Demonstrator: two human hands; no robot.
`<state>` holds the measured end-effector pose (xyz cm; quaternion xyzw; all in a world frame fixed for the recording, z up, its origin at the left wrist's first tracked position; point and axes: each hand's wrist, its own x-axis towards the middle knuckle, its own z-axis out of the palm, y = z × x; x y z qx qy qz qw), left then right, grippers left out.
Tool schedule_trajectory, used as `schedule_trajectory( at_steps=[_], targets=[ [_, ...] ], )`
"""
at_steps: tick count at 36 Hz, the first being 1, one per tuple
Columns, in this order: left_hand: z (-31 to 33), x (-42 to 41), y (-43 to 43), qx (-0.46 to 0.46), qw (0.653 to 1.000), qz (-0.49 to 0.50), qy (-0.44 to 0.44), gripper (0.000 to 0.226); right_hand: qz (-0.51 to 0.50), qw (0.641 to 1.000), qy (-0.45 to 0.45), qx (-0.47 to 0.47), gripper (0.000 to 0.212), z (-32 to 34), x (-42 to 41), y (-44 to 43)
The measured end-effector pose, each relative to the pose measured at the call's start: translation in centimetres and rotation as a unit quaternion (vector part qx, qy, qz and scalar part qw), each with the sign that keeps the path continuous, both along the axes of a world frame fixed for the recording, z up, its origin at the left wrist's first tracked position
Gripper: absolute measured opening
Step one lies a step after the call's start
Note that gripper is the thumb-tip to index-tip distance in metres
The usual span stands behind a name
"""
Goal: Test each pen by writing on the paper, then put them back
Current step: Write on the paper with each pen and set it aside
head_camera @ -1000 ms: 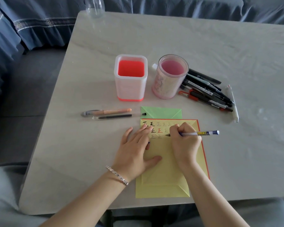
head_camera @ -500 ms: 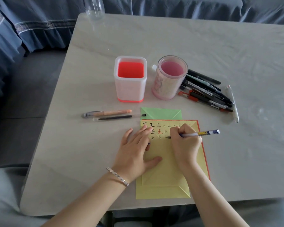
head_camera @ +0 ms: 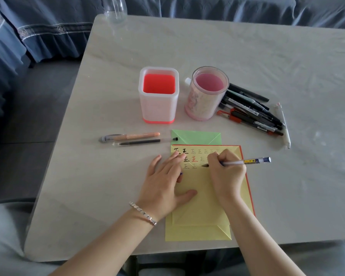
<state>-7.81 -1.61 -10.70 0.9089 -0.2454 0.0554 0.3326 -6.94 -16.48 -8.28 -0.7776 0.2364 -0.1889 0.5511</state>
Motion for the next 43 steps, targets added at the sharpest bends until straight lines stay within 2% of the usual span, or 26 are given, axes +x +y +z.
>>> schedule_trajectory(
  at_steps=[5, 11, 18, 22, 25, 31, 35, 38, 41, 43],
  targets=[
    [-0.2, 0.0, 0.0, 0.019, 1.000, 0.003, 0.002, 0.055, 0.023, 1.000, 0.010, -0.010, 0.036, -0.2, -0.1, 0.0],
    [-0.6, 0.1, 0.1, 0.035, 0.999, 0.007, 0.006, 0.058, 0.011, 0.999, 0.020, -0.049, 0.038, -0.4, -0.4, -0.4],
    [-0.6, 0.0, 0.1, 0.049, 0.999, 0.005, 0.010, 0.061, 0.000, 0.999, 0.032, -0.043, 0.032, -0.3, -0.7, -1.0],
    [-0.5, 0.0, 0.1, 0.043, 0.999, 0.004, 0.017, 0.059, 0.010, 0.997, 0.049, -0.062, 0.032, -0.3, -1.0, -1.7],
    [-0.4, 0.0, 0.1, 0.021, 1.000, -0.001, 0.007, 0.039, -0.010, 0.997, 0.046, -0.065, 0.033, -0.1, -1.4, -2.2],
    [-0.3, -0.1, 0.0, 0.019, 1.000, -0.003, 0.016, 0.043, -0.027, 0.995, 0.059, -0.078, 0.033, 0.3, -1.7, -3.8],
    [-0.2, 0.0, 0.0, 0.015, 1.000, -0.003, 0.026, 0.043, -0.049, 0.999, 0.024, 0.000, 0.029, 1.5, -2.2, -3.8],
    [0.0, 0.0, 0.1, 0.011, 0.999, -0.011, 0.037, 0.041, -0.035, 0.995, 0.037, 0.091, 0.028, 2.7, -2.6, -3.5],
    [0.3, -0.1, 0.2, 0.006, 0.999, -0.012, 0.048, 0.037, -0.030, 0.976, 0.072, 0.201, 0.035, 3.8, -3.0, -3.1],
    [0.5, -0.3, 0.3, -0.010, 0.999, -0.005, 0.040, 0.027, -0.011, 0.955, 0.069, 0.289, 0.031, 4.6, -3.2, -2.9]
  ],
)
